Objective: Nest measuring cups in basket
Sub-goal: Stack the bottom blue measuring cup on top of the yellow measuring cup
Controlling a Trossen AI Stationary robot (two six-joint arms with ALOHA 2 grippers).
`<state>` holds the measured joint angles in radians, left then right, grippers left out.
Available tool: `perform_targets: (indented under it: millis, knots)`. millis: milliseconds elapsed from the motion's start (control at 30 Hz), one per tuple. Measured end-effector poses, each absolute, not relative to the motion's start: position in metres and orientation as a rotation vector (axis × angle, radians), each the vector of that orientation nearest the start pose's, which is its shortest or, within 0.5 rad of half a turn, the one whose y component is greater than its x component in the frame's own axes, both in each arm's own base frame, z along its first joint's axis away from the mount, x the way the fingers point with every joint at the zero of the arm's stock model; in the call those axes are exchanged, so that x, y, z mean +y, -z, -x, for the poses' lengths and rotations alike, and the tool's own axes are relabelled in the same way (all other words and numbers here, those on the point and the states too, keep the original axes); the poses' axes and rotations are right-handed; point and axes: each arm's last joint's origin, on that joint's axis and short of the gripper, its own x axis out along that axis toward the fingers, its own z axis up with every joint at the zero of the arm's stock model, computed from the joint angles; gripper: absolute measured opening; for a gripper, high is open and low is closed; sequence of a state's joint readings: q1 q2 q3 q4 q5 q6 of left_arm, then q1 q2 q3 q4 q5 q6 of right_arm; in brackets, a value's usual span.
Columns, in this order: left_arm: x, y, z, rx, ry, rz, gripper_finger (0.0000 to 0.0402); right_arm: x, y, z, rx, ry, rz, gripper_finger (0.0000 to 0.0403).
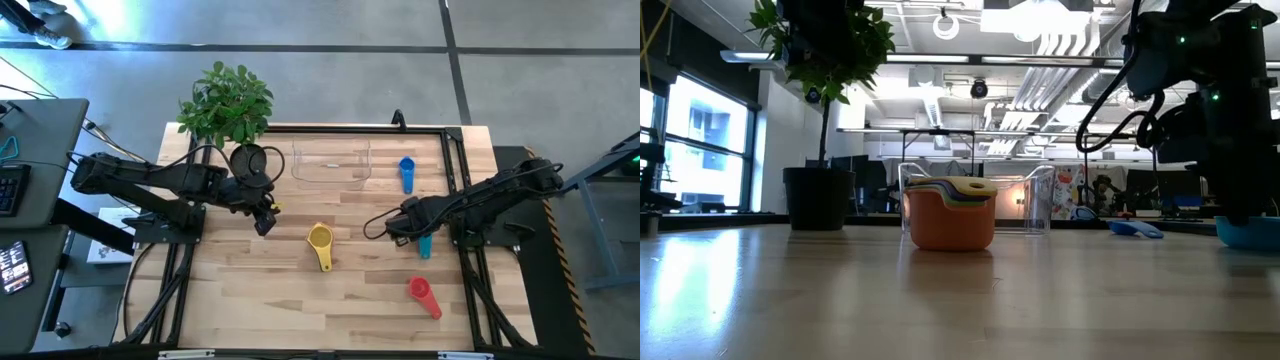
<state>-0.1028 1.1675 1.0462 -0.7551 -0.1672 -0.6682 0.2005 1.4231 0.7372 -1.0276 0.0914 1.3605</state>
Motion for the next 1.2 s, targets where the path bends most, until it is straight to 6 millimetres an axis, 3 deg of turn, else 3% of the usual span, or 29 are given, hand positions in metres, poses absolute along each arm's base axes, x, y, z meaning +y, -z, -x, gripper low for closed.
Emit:
perform_targets:
  millis: [200,567,800,1200]
  knots:
    - [-0.019,-0.302,-0.228,0.81,-0.346,0.507,0.0062,0.036,-0.16,-0.192,1.414,1.033,-0.765,0.0014]
    - [-0.019,-0.302,-0.228,0.81,-0.346,0.507,0.0062,0.04,-0.169,-0.198,1.397,1.016,-0.781,0.0003]
    - [-0.019,-0.302,-0.228,0.81,-0.345,0.507,0.0062,0.044,-0.209,-0.22,1.272,0.981,-0.777,0.0002]
    - [-0.019,-0.302,-0.228,0.813,-0.346,0.506,0.0062,0.05,-0.29,-0.255,0.88,0.893,-0.772,0.0]
